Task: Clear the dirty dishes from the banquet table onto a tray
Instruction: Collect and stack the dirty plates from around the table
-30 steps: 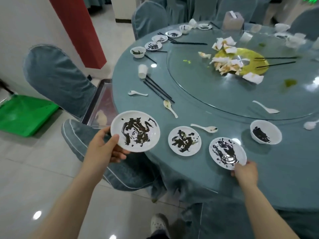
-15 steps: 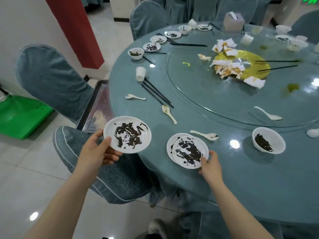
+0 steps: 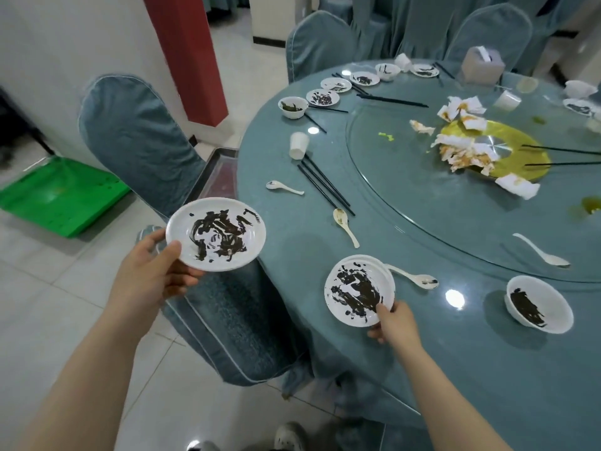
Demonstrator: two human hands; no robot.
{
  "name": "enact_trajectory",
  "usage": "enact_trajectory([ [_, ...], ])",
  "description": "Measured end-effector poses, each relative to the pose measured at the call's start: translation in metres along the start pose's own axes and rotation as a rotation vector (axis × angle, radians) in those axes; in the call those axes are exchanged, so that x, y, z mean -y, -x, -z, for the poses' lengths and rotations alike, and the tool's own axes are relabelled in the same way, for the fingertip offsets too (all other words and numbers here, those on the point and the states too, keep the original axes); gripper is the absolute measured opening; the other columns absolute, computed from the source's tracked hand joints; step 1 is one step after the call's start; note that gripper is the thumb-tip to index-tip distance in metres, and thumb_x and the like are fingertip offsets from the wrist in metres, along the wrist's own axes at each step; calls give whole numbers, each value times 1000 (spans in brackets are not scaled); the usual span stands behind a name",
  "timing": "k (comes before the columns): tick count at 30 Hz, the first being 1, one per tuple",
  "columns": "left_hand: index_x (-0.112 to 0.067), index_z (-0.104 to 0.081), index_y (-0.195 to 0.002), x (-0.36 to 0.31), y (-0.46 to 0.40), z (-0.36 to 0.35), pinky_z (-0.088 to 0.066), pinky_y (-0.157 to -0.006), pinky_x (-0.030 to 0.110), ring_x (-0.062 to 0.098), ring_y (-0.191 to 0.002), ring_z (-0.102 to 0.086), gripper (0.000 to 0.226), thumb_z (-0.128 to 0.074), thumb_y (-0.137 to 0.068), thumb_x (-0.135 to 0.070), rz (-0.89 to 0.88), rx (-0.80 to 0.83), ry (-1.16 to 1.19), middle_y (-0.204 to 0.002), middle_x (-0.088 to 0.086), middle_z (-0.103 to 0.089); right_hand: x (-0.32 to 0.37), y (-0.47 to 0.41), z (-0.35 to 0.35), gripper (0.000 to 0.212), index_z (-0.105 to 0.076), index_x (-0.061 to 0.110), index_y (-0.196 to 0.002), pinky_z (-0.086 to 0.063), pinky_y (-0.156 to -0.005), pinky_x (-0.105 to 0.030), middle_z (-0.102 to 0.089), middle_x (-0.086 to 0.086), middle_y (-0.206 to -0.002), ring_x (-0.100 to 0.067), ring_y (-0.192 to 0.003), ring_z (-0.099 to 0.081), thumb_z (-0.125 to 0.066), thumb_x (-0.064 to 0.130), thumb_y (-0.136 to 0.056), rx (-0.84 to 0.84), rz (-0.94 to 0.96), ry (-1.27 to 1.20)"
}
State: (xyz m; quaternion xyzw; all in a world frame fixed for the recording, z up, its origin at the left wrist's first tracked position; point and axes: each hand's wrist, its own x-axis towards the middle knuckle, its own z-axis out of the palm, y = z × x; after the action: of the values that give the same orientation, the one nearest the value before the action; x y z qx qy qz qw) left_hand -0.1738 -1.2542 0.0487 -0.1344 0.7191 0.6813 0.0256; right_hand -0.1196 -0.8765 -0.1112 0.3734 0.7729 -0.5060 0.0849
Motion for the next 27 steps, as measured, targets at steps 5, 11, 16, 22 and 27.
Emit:
enact_trajectory([
  [5,-20,-49,-130,-3,-4,42,-47,-40,18,15,-43,-59,32,-45,-98,-19,-23,-118,80,-60,10,-68,29,-2,-21,14,-53,7,-96,-54,-49,-37,-68,-13,-80,-30,-53,-67,-48,17,-89,5,52,-44],
  [11,-18,-49,-126,-1,-19,95,-45,-39,15,11,-44,-60,30,-44,-97,-20,-33,-246,157,-60,9,-69,68,7,-43,5,-51,15,-91,-52,-47,-31,-64,-12,-92,-30,-72,-67,-47,17,-89,-75,182,-75],
  [16,-19,-50,-124,3,-44,142,-44,-39,15,10,-43,-60,28,-43,-97,-20,-25,-291,213,-61,8,-70,137,24,-93,4,-50,19,-84,-47,-47,-31,-67,-10,-79,-18,-48,-64,-50,19,-89,-44,341,-56],
  [22,-16,-47,-129,-3,-86,211,-44,-37,17,12,-42,-59,31,-42,-98,-18,-4,-317,234,-61,11,-70,230,57,-181,12,-46,16,-82,-47,-48,-33,-63,-5,-65,-9,-39,-55,-53,22,-90,35,470,-69],
  [27,-17,-47,-130,-8,-116,276,-45,-38,20,14,-43,-59,32,-43,-98,-20,-1,-325,224,-63,15,-70,304,93,-261,17,-44,15,-80,-42,-44,-30,-60,-2,-58,-14,-40,-51,-55,21,-92,127,557,-135],
])
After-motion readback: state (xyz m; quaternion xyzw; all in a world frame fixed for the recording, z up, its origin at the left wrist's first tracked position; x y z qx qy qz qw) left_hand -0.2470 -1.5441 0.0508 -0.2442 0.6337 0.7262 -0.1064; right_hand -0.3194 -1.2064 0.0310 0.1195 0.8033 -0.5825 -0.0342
